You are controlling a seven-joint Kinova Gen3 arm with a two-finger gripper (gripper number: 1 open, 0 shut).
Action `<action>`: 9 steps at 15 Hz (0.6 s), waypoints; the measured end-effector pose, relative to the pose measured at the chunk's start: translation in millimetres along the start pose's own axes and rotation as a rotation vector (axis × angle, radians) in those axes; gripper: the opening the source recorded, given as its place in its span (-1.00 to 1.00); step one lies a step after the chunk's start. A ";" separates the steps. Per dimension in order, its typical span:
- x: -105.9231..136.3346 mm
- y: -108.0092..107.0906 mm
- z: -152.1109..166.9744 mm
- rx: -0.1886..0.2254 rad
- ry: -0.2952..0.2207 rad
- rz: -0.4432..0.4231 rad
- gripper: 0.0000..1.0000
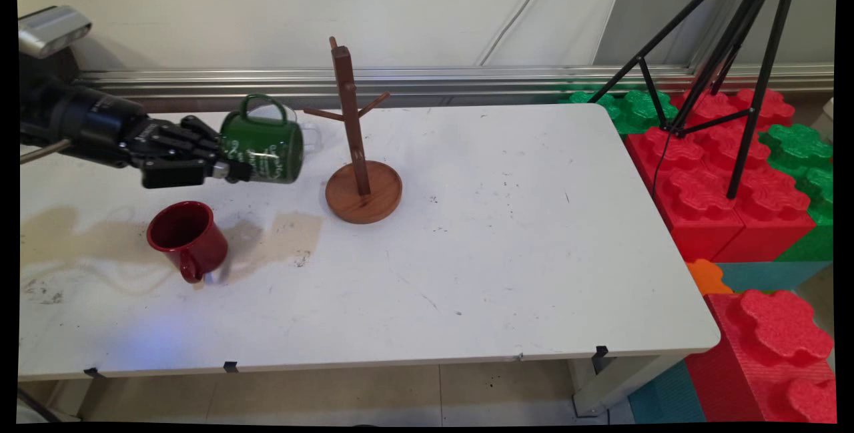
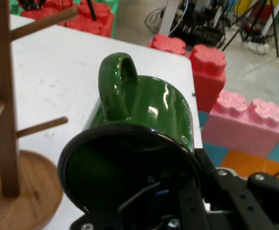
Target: Place the picked object on the table
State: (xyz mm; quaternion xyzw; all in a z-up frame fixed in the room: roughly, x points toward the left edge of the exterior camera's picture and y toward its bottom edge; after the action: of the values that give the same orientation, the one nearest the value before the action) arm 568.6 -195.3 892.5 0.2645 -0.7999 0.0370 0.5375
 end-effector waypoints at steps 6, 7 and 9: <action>-8.1 -10.2 -27.2 0.018 -0.054 0.032 -1.00; -10.1 -12.5 -32.2 0.024 -0.067 0.037 -1.00; -13.2 -16.5 -40.4 0.032 -0.091 0.047 -1.00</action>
State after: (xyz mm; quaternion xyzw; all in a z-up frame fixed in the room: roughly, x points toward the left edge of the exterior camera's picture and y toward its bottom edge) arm 613.9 -190.5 894.1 0.2557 -0.8286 0.0503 0.4955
